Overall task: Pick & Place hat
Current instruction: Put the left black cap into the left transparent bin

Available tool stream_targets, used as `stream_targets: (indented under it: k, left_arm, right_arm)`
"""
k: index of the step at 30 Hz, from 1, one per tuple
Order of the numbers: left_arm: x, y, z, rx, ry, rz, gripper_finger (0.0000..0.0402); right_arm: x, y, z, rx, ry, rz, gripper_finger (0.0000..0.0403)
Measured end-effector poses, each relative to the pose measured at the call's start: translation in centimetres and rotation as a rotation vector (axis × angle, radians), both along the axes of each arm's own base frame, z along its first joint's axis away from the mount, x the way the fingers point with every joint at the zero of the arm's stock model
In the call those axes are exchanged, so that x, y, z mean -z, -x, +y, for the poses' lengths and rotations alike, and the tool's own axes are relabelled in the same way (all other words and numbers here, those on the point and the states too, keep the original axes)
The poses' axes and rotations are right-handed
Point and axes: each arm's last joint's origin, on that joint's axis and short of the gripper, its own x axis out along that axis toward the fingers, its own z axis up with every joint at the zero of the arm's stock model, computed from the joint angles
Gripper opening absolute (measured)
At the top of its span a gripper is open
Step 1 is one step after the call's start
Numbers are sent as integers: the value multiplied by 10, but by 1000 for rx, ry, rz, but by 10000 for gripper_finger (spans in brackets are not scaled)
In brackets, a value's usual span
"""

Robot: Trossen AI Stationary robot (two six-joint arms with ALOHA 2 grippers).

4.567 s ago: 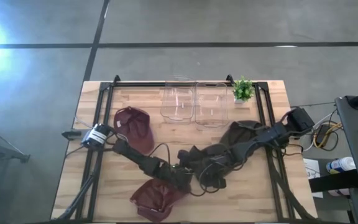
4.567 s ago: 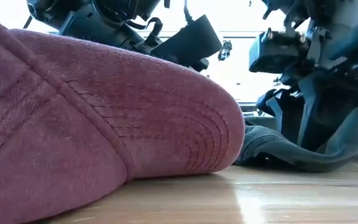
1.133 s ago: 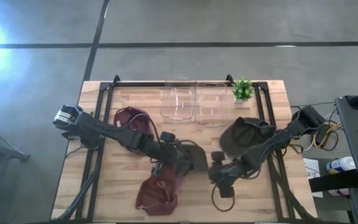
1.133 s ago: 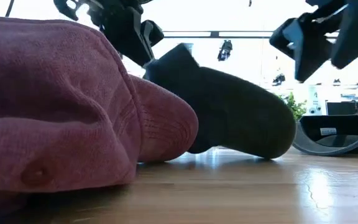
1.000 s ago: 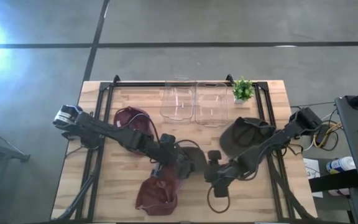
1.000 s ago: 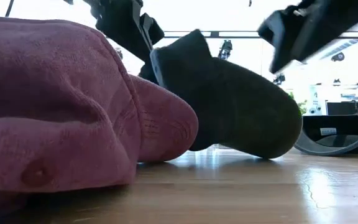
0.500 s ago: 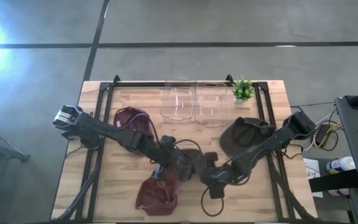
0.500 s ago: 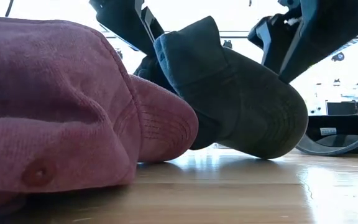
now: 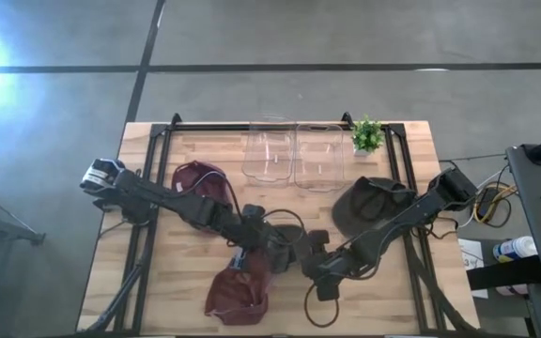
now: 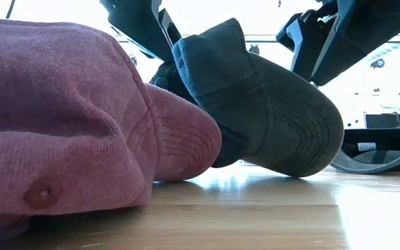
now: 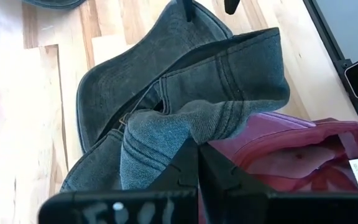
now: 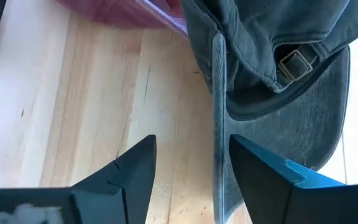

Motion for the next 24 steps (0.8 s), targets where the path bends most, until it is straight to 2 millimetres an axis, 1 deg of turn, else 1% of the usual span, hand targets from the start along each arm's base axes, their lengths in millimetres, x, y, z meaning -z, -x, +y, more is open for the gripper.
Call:
stream_targets:
  k: [12, 16, 20, 24]
  left_arm:
    - [1, 1, 0, 24, 4, 9, 0]
    - [-5, -2, -1, 27, 15, -15, 0]
    - [-10, -4, -2, 37, 33, -39, 0]
    - [-12, -5, -3, 37, 45, -56, 0]
  right_arm:
    - [0, -2, 0, -36, 18, -8, 201]
    - [-3, -5, 1, -33, 18, -39, 201]
    - [-8, -10, -4, 6, 43, -73, 201]
    - [-9, -16, -13, 36, 42, -77, 201]
